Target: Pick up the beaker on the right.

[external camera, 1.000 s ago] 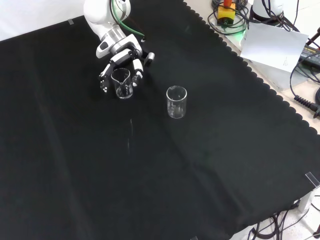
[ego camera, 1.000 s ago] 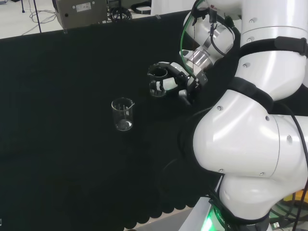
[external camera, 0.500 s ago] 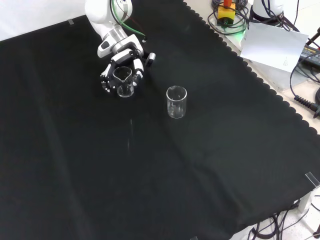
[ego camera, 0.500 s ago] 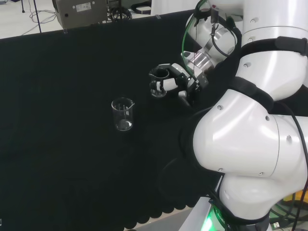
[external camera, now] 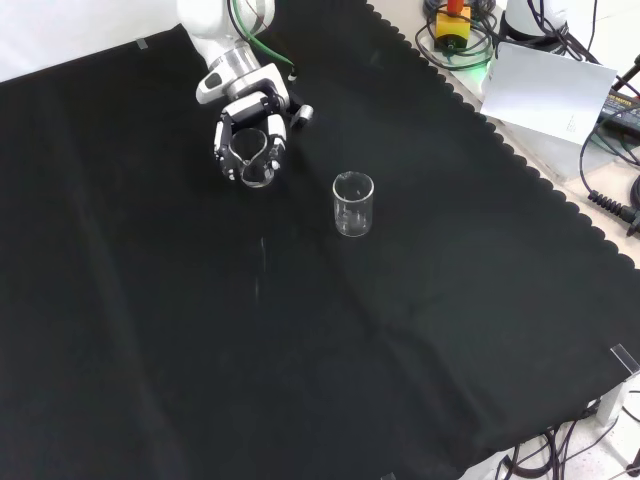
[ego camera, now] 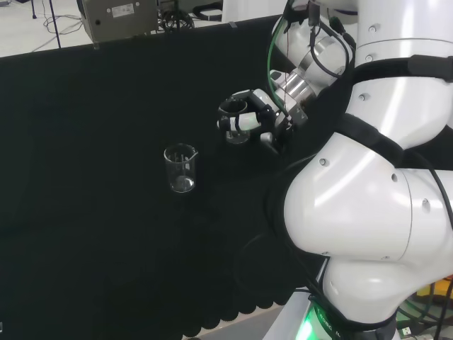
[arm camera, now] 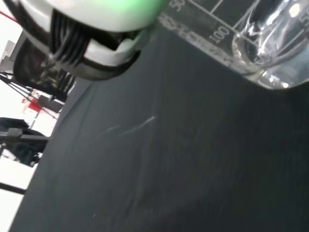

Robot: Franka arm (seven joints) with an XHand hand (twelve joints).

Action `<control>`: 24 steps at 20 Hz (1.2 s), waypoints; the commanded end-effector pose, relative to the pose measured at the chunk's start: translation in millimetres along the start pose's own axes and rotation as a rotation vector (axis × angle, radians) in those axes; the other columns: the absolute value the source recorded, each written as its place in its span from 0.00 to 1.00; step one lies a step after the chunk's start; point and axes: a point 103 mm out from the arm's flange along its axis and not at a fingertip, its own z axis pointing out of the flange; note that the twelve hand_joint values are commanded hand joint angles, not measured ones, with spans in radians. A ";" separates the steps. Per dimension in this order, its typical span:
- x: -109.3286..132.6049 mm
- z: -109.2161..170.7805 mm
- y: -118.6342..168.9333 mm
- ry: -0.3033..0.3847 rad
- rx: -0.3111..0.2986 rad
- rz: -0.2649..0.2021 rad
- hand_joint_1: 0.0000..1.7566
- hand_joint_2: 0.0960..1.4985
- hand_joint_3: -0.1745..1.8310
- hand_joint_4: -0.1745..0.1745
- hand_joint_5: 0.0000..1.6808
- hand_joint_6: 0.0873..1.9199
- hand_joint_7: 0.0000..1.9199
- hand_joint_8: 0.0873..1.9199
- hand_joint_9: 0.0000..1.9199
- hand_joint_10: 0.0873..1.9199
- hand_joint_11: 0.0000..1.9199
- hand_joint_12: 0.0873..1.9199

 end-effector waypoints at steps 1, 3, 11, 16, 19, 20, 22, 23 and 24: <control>9.5 -29.4 6.3 -0.101 -0.080 -0.048 0.64 0.43 0.36 1.00 0.80 0.23 0.75 0.10 0.80 0.01 0.64 0.39; 15.7 -38.5 7.0 -0.112 -0.094 -0.068 0.64 0.40 0.39 1.00 0.80 0.23 0.80 0.07 0.84 0.00 0.67 0.38; 50.2 -62.3 -0.1 -0.142 -0.097 -0.095 0.65 0.35 0.46 1.00 0.80 0.28 0.90 0.01 0.94 0.00 0.87 0.26; 79.3 -69.5 -13.1 -0.192 -0.083 -0.113 0.65 0.35 0.46 1.00 0.80 0.28 0.91 0.01 0.95 0.00 0.91 0.22; 91.5 -67.6 -20.8 -0.211 -0.068 -0.122 0.65 0.35 0.46 1.00 0.80 0.28 0.91 0.00 0.95 0.00 0.92 0.22; 94.0 -65.6 -23.2 -0.214 -0.062 -0.124 0.65 0.35 0.46 1.00 0.80 0.28 0.91 0.00 0.95 0.00 0.92 0.22; 99.3 -61.3 -27.8 -0.235 -0.047 -0.131 0.65 0.35 0.46 1.00 0.80 0.28 0.91 0.00 0.95 0.00 0.92 0.22; 102.2 -60.0 -29.5 -0.250 -0.042 -0.136 0.65 0.35 0.46 1.00 0.80 0.28 0.91 0.00 0.95 0.00 0.92 0.22; 105.4 -58.8 -31.1 -0.265 -0.037 -0.141 0.65 0.35 0.46 1.00 0.80 0.28 0.91 0.00 0.95 0.00 0.92 0.22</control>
